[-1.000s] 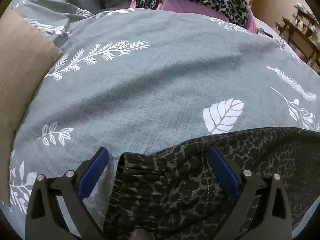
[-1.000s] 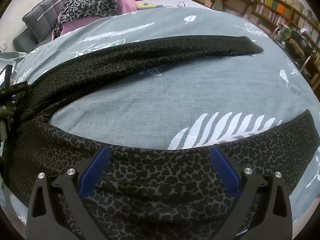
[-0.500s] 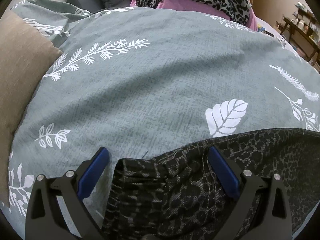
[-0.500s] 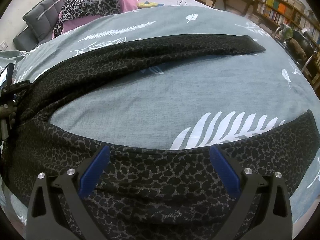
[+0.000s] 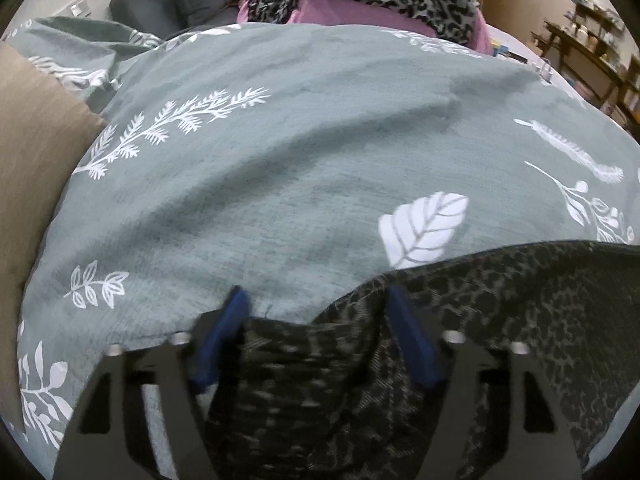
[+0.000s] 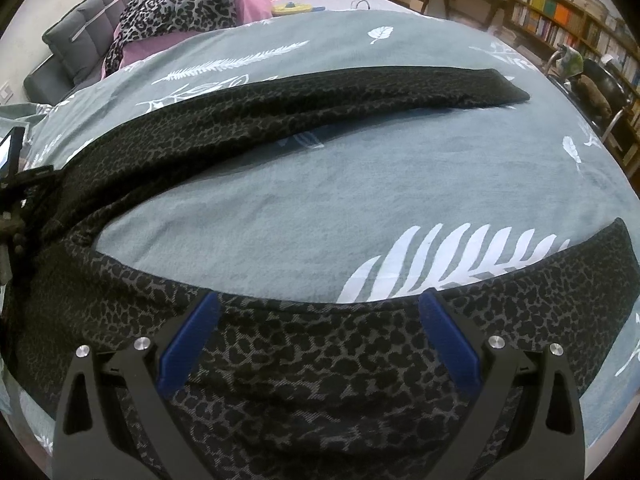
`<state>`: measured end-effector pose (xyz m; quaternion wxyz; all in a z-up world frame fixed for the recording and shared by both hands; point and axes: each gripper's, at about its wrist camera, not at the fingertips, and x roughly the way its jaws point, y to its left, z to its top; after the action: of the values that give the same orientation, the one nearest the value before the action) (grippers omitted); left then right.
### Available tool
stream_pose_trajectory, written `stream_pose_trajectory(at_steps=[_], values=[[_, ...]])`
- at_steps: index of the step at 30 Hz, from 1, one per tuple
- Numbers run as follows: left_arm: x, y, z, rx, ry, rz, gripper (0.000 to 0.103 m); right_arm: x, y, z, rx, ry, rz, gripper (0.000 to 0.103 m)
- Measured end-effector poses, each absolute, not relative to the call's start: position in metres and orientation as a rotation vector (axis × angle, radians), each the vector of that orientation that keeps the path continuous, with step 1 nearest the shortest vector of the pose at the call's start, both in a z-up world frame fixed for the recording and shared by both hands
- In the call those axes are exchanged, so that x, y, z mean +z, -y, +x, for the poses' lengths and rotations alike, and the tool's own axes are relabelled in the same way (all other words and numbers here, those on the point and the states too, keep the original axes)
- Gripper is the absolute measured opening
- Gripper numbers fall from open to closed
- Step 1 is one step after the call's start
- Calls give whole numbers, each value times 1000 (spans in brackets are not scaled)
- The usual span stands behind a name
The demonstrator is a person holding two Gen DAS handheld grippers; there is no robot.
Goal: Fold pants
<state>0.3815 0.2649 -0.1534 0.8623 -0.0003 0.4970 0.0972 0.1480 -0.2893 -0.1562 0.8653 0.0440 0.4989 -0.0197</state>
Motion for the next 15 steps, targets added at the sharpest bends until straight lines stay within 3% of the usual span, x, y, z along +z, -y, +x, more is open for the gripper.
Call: stream_pose_trajectory(at_steps=[1,4,15], values=[[-151,-263,379,197,-1041,-8,52,-155,293,149,-51,-1037,90,101],[-145,-259,369,169,-1035,-27,45,-147,312,158,-83,-1011,94,101],[-97,-238,290,38,-932,-33,43,-110,476,279,-330,-918,168,101]])
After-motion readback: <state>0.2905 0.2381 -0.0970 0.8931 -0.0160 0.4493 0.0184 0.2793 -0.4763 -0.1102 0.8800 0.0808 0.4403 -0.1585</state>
